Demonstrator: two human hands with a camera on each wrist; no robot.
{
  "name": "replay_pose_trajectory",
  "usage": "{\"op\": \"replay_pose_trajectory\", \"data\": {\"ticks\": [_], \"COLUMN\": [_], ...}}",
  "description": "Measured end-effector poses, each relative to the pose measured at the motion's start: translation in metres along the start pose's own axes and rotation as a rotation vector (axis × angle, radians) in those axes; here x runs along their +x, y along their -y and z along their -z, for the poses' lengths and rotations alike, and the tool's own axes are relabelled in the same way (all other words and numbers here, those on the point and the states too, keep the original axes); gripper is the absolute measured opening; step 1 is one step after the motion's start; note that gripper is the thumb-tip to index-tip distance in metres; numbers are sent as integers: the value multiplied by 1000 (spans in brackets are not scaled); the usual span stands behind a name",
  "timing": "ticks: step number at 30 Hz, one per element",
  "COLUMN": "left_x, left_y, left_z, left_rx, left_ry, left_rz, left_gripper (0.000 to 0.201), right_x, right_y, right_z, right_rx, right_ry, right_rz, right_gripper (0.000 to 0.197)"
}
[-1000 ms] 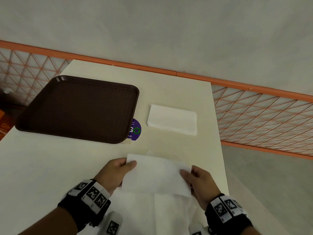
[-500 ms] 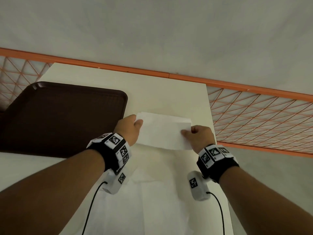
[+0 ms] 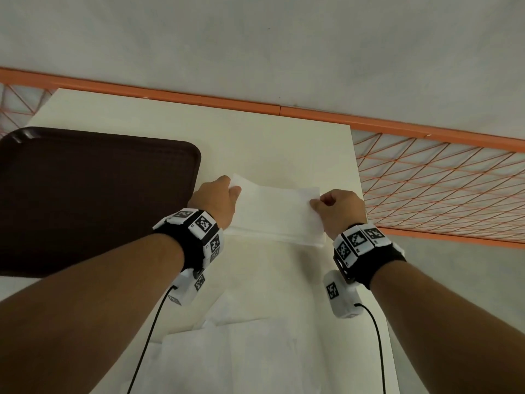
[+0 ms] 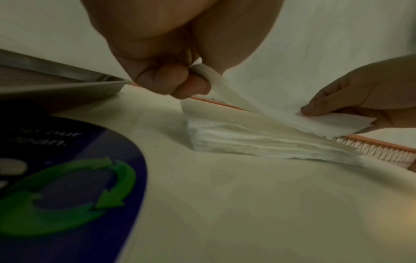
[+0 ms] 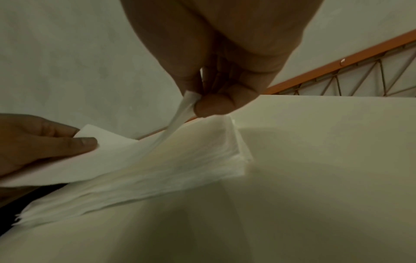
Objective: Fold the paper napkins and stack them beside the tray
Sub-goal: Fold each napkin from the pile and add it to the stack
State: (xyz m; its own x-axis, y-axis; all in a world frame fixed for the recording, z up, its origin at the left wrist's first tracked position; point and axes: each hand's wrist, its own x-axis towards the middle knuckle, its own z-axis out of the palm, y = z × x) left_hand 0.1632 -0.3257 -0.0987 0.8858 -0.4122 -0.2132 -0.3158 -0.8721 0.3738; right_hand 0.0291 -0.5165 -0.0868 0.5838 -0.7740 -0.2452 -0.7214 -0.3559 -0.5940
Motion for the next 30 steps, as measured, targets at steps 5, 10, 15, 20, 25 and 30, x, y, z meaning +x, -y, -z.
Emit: {"op": "replay_pose_trajectory", "data": {"ticks": [5, 10, 15, 20, 25, 30], "left_x": [-1, -1, 0, -3, -32, -99], "left_y": [1, 2, 2, 2, 6, 17], "left_z": [1, 1, 0, 6, 21, 21], "left_rx": [57, 69, 89, 140, 140, 153], "left_ry": [21, 21, 44, 75, 58, 345], "left_rz": [14, 34, 48, 69, -44, -342], "left_gripper": [30, 36, 38, 47, 44, 28], "right_x": [0, 2, 4, -6, -58, -151], "right_y": [-2, -7, -12, -19, -18, -27], "right_z": [-5, -8, -9, -5, 2, -7], "right_rx": [-59, -115, -147, -141, -125, -152], "right_ry": [9, 8, 18, 1, 64, 237], "right_rz": [-13, -27, -70, -102, 49, 261], "right_gripper": [17, 20, 23, 45, 30, 14]}}
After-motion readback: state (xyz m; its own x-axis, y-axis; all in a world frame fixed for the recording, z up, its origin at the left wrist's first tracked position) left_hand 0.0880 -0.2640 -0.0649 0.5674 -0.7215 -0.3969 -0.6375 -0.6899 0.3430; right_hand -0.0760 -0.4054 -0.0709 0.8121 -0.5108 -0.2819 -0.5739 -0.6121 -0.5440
